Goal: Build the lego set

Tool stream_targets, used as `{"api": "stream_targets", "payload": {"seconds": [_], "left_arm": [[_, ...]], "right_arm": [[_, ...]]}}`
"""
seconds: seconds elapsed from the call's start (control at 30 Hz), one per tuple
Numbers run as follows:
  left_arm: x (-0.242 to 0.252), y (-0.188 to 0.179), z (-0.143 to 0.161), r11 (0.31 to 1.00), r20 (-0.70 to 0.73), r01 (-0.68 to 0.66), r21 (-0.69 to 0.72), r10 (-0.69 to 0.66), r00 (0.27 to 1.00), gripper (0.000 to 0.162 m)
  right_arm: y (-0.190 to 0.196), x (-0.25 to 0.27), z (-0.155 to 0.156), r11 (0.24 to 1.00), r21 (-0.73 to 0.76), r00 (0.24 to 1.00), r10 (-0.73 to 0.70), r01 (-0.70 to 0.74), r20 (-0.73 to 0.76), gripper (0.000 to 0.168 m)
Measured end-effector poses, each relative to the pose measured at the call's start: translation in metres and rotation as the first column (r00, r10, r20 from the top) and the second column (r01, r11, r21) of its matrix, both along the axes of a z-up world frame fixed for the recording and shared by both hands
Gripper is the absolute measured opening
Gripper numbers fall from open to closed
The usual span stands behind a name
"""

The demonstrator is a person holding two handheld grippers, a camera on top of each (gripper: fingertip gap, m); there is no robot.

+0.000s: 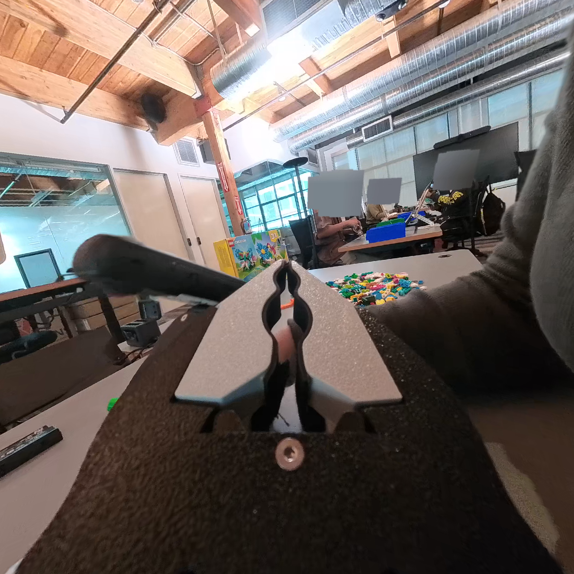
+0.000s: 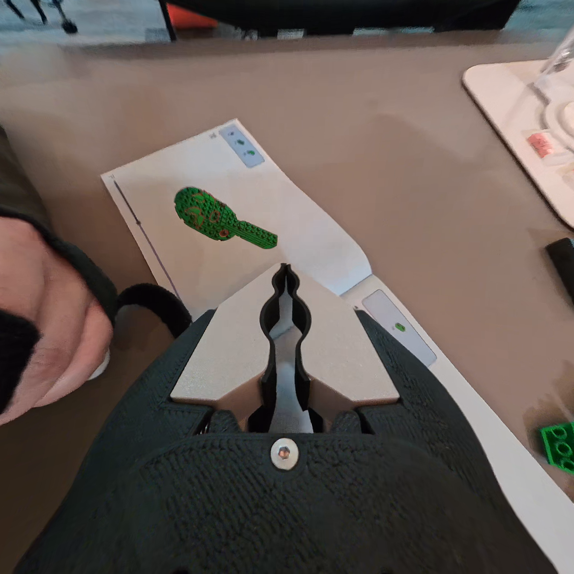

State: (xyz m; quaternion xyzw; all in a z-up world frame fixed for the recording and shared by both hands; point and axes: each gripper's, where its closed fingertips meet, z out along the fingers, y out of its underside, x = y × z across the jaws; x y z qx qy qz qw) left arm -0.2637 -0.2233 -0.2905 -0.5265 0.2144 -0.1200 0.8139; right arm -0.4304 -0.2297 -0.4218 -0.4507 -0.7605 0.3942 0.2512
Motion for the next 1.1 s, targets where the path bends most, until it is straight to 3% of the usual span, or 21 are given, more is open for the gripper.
{"api": "stream_targets", "payload": {"seconds": [0.17,0.33,0.47,0.6,0.7,0.83,1.1], "left_arm": [[-0.001,0.001,-0.001,1.0,-0.023,-0.016,0.007,0.016,1.0,0.0],[-0.001,0.0,-0.001,0.999,-0.05,-0.03,0.021,0.031,0.998,0.0],[0.004,0.002,-0.004,0.999,-0.079,-0.04,0.029,0.042,0.996,0.0],[0.02,0.04,-0.001,0.999,0.088,-0.039,-0.037,0.042,0.995,0.0],[0.052,0.066,-0.002,0.999,0.127,0.015,-0.052,-0.009,0.992,0.0],[0.08,0.094,-0.002,1.0,0.038,0.028,-0.009,-0.028,0.999,0.0],[0.053,0.112,-0.003,0.996,0.201,0.034,-0.08,-0.017,0.98,0.0]], "right_arm": [[0.043,0.028,0.053,0.985,-0.057,0.978,-0.171,0.166,-0.12,0.001],[0.104,0.111,0.096,0.91,-0.16,0.875,-0.412,0.382,-0.255,0.004],[0.182,0.218,0.097,0.768,-0.097,0.724,-0.632,0.634,-0.276,0.009],[0.25,0.322,0.083,0.635,-0.012,0.624,-0.763,0.773,-0.172,0.019],[0.287,0.365,0.062,0.646,0.161,0.662,-0.746,0.747,-0.078,0.021],[0.318,0.378,0.026,0.74,0.276,0.749,-0.656,0.614,0.091,0.022],[0.35,0.384,0.0,0.818,0.33,0.788,-0.558,0.47,0.261,0.017]]}}
